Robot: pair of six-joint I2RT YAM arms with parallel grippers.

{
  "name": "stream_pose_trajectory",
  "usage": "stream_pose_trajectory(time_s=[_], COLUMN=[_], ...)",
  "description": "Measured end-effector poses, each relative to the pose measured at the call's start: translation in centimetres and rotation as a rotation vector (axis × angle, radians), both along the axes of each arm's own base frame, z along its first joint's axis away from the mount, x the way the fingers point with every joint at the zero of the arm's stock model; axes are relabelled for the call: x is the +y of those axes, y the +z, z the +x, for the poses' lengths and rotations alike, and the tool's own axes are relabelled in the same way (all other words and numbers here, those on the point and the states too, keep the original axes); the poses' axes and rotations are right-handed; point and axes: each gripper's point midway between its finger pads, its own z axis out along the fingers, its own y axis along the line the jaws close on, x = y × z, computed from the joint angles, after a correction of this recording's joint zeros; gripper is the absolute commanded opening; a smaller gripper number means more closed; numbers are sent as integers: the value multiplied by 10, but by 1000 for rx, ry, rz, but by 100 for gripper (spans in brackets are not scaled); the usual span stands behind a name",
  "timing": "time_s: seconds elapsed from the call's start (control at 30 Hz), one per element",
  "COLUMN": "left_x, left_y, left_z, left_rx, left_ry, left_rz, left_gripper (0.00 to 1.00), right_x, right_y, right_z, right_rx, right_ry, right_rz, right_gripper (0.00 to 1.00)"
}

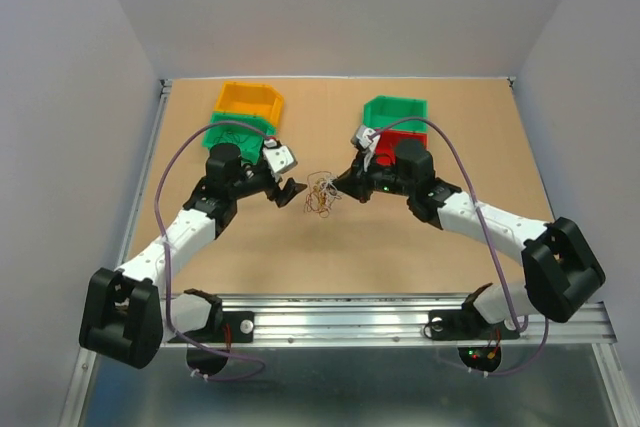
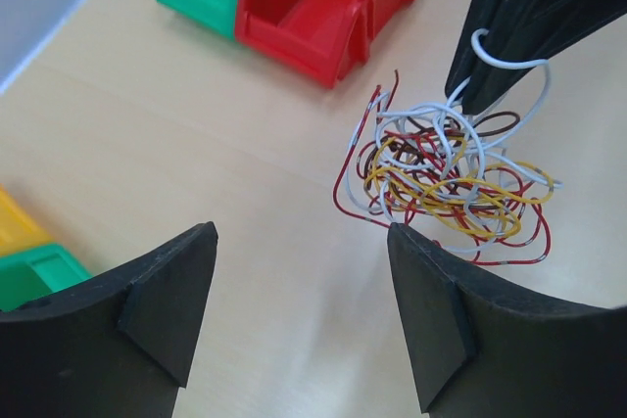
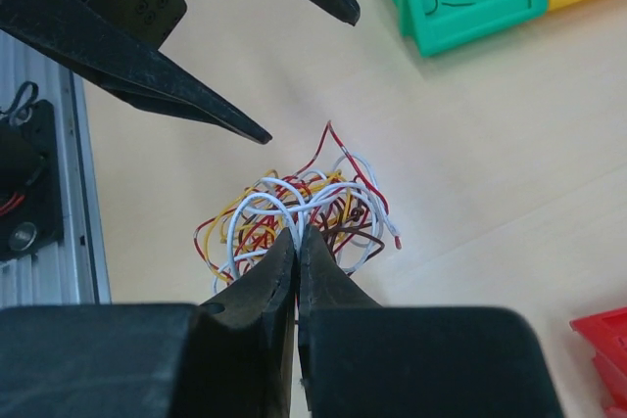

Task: Untangle the cables

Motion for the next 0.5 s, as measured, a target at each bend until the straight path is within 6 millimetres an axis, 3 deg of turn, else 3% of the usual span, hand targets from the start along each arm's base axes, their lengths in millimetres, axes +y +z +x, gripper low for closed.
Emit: stream_pose_trajectory(time_s=[0.13,0.3,0.5], left_x=[-5,-11,-30], left_y=[12,9,13], left_z=[-11,-23,-39], left_rx=[-55,-58,-86], left_ry=[-58,-137,-224], left_rz=[-29,-37,-51], left_gripper=[84,91,91], right_x=[-3,-5,-4], right_y=[15,28,35], right_z=[-13,-22,-27], right_rx=[-18,-37,-31], right_ry=[21,39,56], right_rz=[50,94,126], right_gripper=[0,1,1])
